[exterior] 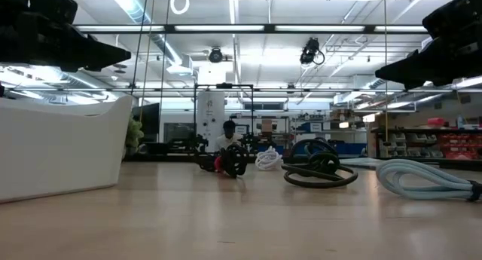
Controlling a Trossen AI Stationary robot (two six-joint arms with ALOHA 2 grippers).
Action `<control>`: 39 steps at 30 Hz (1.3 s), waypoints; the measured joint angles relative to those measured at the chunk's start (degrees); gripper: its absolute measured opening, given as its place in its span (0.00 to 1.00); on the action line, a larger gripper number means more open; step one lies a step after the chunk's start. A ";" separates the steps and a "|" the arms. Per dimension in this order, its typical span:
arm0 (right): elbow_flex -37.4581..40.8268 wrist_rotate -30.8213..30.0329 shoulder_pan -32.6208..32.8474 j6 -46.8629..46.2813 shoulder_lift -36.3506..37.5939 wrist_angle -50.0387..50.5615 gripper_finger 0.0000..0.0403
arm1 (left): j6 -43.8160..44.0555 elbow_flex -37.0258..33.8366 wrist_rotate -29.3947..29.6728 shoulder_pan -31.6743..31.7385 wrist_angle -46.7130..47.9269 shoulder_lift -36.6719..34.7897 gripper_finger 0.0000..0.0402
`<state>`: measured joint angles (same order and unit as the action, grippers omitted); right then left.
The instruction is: Pick and place USB-C Cables
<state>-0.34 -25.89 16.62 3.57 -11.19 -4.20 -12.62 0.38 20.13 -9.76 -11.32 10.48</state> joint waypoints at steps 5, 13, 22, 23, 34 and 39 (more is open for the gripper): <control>0.00 0.00 -0.02 0.00 -0.02 -0.01 0.24 | 0.46 0.00 -0.03 -0.02 -0.08 0.00 0.30; -0.02 0.00 0.00 0.00 0.00 0.01 0.24 | 26.28 0.00 -1.92 0.02 -2.40 0.00 0.30; 0.00 0.00 -0.01 0.00 0.01 0.01 0.24 | 32.37 0.00 -3.37 0.07 -3.21 0.31 0.30; 0.00 0.00 0.00 0.00 0.01 0.02 0.24 | 33.31 0.00 -4.40 0.07 -3.24 0.97 0.30; 0.00 0.00 0.01 0.00 -0.02 0.00 0.24 | 31.78 7.11 -6.67 0.08 -2.21 22.86 0.30; 0.00 0.00 -0.01 0.00 -0.02 0.01 0.24 | 31.45 12.60 -6.70 1.22 -1.78 33.72 0.30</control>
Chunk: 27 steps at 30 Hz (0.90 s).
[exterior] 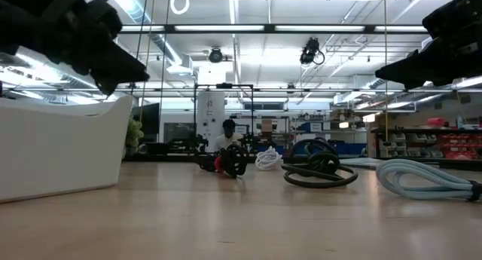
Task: Pick and place USB-C Cables
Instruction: Put the left black charger cable into the white bin
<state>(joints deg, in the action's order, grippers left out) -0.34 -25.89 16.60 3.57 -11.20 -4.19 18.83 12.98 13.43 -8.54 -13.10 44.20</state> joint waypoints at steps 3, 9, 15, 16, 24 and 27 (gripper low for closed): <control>-0.01 0.00 0.02 0.00 0.00 0.00 0.24 | -0.53 3.40 -0.58 1.27 2.64 5.68 0.31; 0.00 0.00 0.02 0.00 -0.04 -0.01 0.24 | -1.74 10.90 -5.89 4.43 6.83 16.14 0.44; -0.02 -0.01 0.02 0.00 -0.04 0.00 0.24 | -3.59 20.10 -10.15 7.44 14.59 27.24 0.53; -0.02 0.00 0.00 0.00 -0.04 0.01 0.24 | -4.53 21.69 -10.48 7.88 15.74 29.05 0.53; 0.00 0.00 0.02 0.00 -0.04 0.00 0.24 | -12.64 34.52 -13.49 10.55 25.40 42.82 0.50; 0.00 0.00 0.02 0.00 -0.04 -0.01 0.24 | -15.70 39.89 -14.73 10.78 29.66 47.55 0.49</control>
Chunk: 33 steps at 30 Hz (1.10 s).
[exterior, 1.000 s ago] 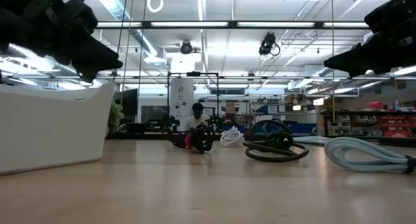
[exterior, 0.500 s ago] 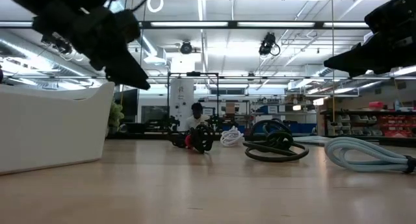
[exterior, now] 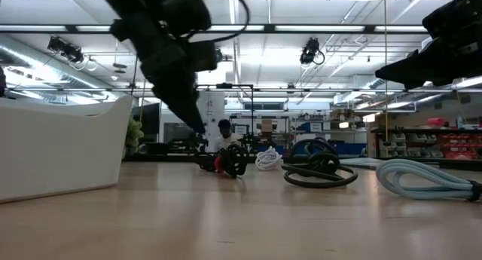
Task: Pick and place USB-C Cables
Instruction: Put the left black charger cable into the white bin
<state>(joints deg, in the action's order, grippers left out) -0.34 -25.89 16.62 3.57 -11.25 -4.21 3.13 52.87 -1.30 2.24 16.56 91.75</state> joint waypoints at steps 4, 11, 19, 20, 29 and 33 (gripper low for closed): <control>0.00 0.00 -0.01 0.00 0.01 -0.13 0.24 | -4.50 7.84 -0.35 -0.11 5.74 5.97 0.49; 0.00 0.00 0.00 0.00 0.01 -0.39 0.24 | -9.55 17.91 -0.33 -0.31 13.65 15.07 0.58; -0.01 0.00 -0.01 0.00 0.02 -1.05 0.24 | -21.92 21.09 0.00 -0.45 14.24 20.17 0.64; 0.00 0.00 -0.02 0.00 0.00 -1.05 0.24 | -23.00 21.06 0.01 -0.22 14.75 20.29 0.64; -0.01 0.00 -0.02 0.00 0.00 -1.50 0.24 | -24.54 20.95 0.17 1.59 18.06 20.71 0.59; -0.02 0.00 -0.02 0.00 0.01 -1.76 0.24 | -24.75 20.95 0.15 1.57 18.05 20.69 0.48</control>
<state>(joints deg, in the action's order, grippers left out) -0.35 -25.89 16.60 3.57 -11.24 -5.96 -21.62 73.82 -1.15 3.81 34.62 112.44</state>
